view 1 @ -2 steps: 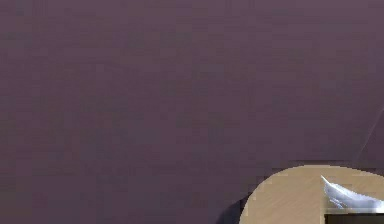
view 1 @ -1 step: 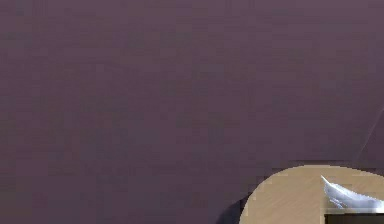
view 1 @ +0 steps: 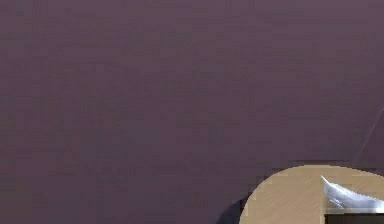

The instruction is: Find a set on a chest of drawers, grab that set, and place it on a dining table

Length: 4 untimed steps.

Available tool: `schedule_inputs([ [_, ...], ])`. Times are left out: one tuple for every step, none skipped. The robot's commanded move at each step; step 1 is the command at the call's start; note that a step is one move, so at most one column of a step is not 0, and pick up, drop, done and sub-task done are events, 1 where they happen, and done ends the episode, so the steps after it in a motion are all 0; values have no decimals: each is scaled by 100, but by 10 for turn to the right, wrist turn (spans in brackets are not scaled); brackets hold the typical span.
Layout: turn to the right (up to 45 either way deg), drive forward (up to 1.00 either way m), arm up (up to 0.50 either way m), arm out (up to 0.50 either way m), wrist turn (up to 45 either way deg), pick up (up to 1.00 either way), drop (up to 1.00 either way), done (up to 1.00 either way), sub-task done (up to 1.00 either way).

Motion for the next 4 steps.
schedule_inputs([
  [-210, 0, 0, 0, 0, 0, 0, 0, 0],
  [0, 0, 0, 22, 0, 0, 0, 0, 0],
  [0, 0, 0, 0, 450, 0, 0, 0, 0],
  [0, 0, 0, 0, 450, 0, 0, 0, 0],
])
